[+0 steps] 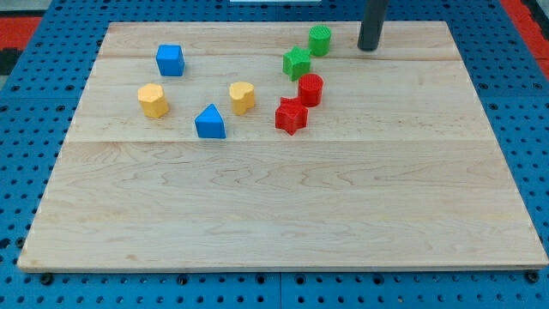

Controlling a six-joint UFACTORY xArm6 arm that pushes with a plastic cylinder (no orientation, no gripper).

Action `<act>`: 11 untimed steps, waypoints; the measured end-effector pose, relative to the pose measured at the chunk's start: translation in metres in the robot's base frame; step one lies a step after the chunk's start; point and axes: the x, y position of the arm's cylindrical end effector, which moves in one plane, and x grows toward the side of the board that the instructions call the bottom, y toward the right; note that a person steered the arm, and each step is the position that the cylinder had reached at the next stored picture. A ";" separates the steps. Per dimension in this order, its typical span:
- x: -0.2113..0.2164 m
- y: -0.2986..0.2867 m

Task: Slide the green circle to the left of the green star

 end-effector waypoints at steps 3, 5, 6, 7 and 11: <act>-0.013 -0.103; 0.012 -0.140; 0.009 -0.206; 0.019 -0.207; 0.048 -0.186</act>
